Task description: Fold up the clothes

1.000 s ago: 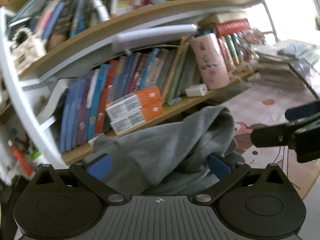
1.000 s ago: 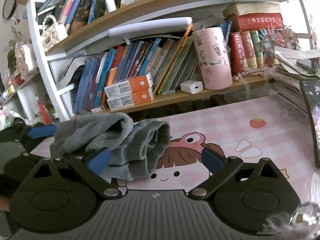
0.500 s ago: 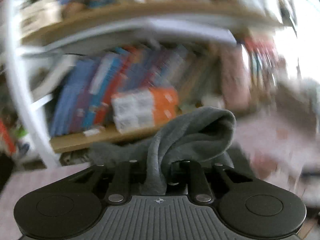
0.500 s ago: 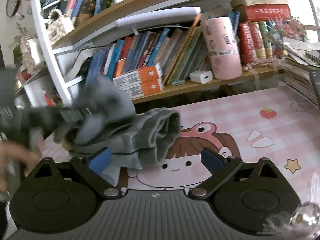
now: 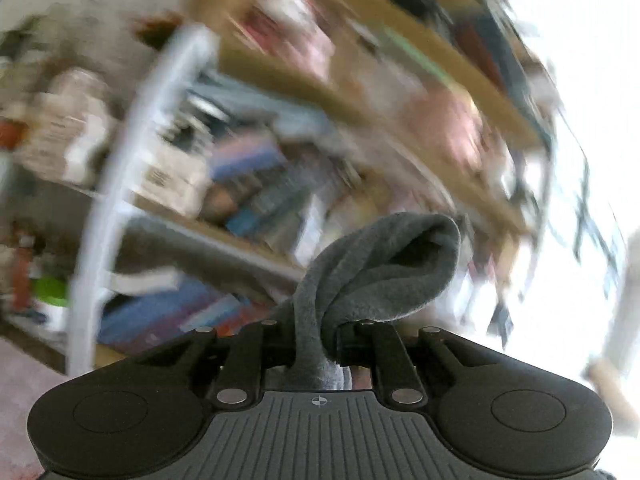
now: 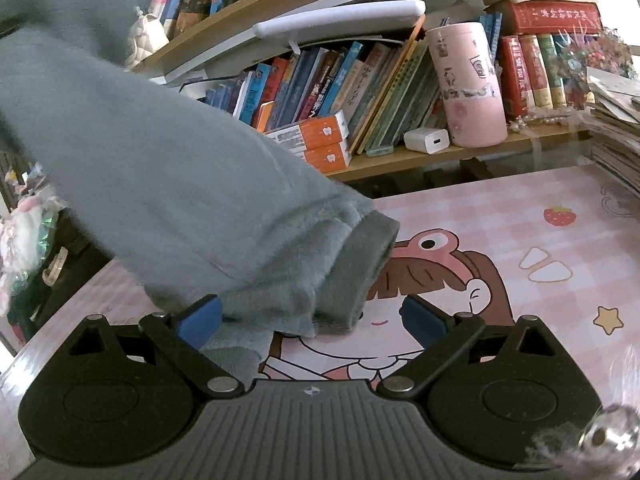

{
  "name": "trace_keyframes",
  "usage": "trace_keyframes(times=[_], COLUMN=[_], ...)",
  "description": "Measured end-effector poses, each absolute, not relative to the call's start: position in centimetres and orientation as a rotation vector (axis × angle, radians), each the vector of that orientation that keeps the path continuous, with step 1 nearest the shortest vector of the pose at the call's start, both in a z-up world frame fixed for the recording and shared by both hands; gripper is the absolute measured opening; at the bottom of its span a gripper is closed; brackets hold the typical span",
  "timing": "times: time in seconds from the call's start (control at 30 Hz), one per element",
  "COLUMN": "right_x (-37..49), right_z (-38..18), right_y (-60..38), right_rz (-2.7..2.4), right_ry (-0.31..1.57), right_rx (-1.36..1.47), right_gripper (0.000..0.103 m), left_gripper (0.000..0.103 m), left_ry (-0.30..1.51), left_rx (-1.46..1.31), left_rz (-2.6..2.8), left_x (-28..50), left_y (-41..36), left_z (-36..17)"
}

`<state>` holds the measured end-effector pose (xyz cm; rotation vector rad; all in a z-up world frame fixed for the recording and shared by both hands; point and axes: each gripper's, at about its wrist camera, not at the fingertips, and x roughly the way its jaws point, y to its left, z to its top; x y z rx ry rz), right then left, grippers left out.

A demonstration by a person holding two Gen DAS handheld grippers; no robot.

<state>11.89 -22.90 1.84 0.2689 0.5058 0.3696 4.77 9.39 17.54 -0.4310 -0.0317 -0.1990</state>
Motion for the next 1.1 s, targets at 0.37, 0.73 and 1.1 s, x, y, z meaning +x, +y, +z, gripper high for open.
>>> trace_keyframes(times=[0.37,0.73,1.1], right_x=[11.0,10.9,11.0], right_z=[1.7,1.3,1.1], right_y=[-21.5,-20.6,-20.5], right_rz=[0.413,0.43,0.427], right_ry=[0.503,0.514,0.517], right_rx=[0.233,0.203,0.204], right_gripper=[0.098,0.098,0.098], left_gripper=[0.029,0.066,0.074], left_ry=[0.359,0.505,0.499], left_rx=[-0.248,-0.125,-0.011], left_rz=[0.339,0.251,0.068], left_x=[-2.1,-1.3,-0.9], left_y=[17.2,14.3,9.4], left_z=[9.7,6.5,7.0])
